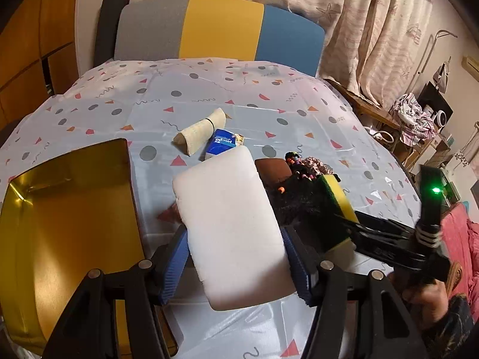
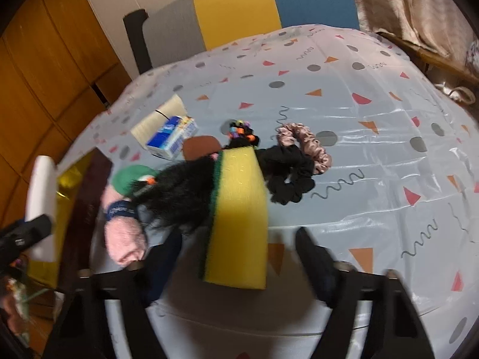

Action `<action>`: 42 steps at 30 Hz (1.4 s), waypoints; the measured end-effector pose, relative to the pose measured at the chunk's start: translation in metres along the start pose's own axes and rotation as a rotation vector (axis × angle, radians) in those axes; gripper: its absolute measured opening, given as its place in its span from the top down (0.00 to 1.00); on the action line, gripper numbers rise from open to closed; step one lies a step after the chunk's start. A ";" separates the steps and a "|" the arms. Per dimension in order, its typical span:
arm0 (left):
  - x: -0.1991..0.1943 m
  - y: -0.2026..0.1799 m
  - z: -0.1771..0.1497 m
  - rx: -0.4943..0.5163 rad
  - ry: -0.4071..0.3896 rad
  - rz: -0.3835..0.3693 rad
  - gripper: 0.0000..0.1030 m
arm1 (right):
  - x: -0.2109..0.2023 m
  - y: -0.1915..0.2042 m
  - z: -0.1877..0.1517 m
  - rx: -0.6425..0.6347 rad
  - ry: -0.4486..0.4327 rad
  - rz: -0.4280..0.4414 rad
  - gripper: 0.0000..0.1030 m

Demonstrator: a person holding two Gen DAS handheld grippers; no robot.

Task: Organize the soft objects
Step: 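Grasp the white sponge with the left tool while the right tool grasps the yellow-green sponge, then lower the white sponge into the gold tray and open the left tool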

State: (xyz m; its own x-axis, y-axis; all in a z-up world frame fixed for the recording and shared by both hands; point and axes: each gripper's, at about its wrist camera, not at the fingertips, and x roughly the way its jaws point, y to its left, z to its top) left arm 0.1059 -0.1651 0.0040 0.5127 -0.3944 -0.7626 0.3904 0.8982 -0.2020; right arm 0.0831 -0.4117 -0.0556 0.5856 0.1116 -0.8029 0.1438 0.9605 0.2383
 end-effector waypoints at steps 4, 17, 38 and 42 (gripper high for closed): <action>-0.008 0.007 -0.004 -0.017 0.000 -0.020 0.39 | 0.005 -0.002 -0.001 -0.001 0.012 -0.022 0.70; -0.034 0.126 0.003 -0.142 -0.025 0.172 0.39 | -0.009 -0.013 0.001 0.047 0.004 -0.036 0.71; 0.043 0.206 0.032 -0.252 0.104 0.295 0.20 | -0.030 -0.007 0.009 -0.011 -0.115 -0.033 0.71; 0.021 0.203 0.025 -0.245 0.054 0.331 0.19 | -0.033 -0.009 0.009 -0.005 -0.128 -0.039 0.71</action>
State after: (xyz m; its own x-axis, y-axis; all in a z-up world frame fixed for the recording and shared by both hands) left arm 0.2147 0.0044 -0.0374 0.5362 -0.0712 -0.8411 0.0139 0.9970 -0.0755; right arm 0.0700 -0.4264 -0.0265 0.6767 0.0405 -0.7351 0.1648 0.9648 0.2049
